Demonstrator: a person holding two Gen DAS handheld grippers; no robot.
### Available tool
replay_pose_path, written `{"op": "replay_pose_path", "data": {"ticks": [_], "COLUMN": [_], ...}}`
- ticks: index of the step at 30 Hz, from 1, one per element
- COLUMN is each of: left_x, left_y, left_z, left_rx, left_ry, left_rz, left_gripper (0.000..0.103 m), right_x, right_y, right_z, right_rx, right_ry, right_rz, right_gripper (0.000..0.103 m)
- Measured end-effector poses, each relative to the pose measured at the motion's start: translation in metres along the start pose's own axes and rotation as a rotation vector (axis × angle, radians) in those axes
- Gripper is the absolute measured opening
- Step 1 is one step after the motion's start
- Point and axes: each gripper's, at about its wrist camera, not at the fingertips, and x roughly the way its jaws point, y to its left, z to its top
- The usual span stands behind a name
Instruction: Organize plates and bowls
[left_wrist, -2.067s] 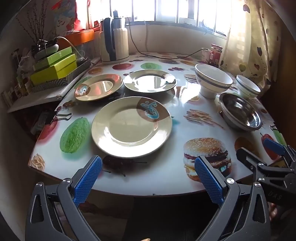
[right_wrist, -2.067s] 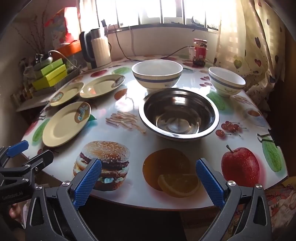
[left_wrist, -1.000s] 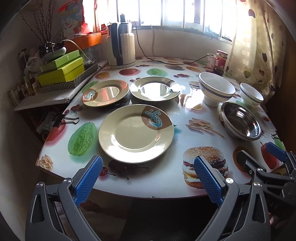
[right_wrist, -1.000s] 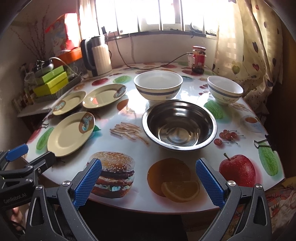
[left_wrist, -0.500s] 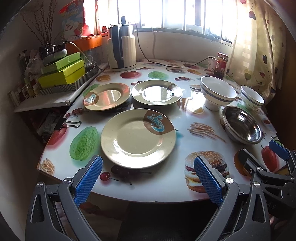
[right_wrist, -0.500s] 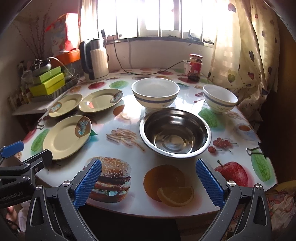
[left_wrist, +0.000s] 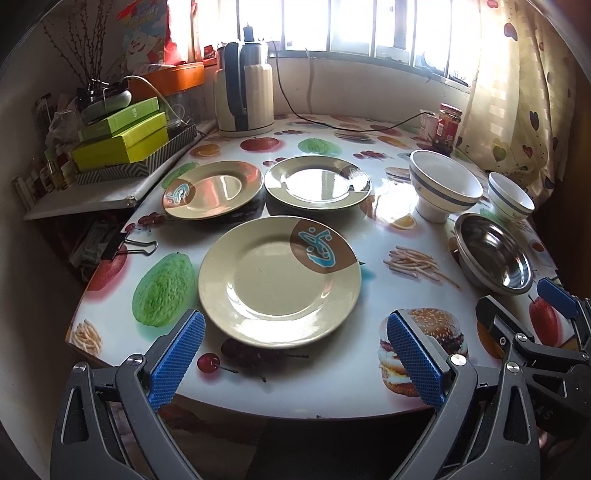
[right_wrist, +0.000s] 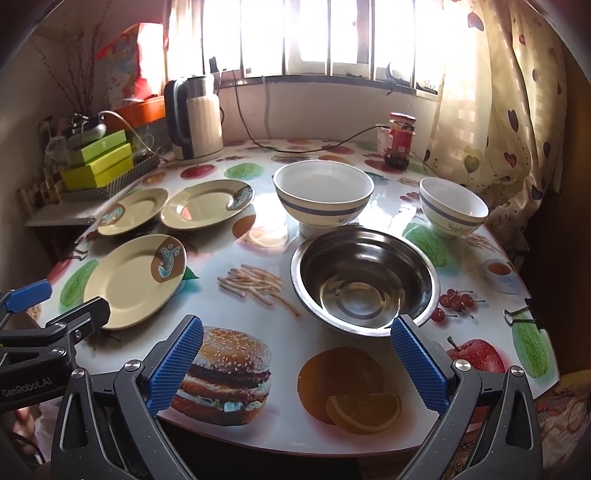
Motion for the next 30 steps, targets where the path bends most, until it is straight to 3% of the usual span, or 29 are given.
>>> {"op": "replay_pose_path", "data": {"ticks": [30], "left_x": [0.0057], "left_y": [0.0049], "left_z": [0.0040], "left_rx": [-0.003], "left_ry": [0.010], "left_rz": [-0.016], "left_gripper": [0.100], "right_x": [0.0017], "right_y": [-0.0030], "right_z": [-0.0014], "right_rx": [0.014], "right_ry": [0.014], "right_rz": [0.001], "right_gripper": [0.103]}}
